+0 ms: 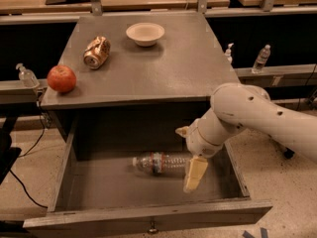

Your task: Place water bottle into top drawer

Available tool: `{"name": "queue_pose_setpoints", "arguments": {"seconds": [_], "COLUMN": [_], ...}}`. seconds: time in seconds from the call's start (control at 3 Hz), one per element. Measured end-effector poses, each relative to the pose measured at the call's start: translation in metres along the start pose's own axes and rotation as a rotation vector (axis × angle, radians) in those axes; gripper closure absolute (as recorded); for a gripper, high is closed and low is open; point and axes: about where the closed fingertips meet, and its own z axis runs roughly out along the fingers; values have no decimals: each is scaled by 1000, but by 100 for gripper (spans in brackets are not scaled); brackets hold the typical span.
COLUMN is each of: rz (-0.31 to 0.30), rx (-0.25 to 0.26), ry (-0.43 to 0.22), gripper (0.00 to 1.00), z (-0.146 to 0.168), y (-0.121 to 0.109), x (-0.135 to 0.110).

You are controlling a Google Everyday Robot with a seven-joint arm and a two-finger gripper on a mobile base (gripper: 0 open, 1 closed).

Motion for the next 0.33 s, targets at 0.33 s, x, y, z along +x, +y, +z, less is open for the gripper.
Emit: {"name": "queue_pose_setpoints", "arguments": {"seconds": [0.33], "rz": [4], "rx": [-1], "ry": [0], "gripper": [0], "z": [0], "y": [1], "x": [1]}}
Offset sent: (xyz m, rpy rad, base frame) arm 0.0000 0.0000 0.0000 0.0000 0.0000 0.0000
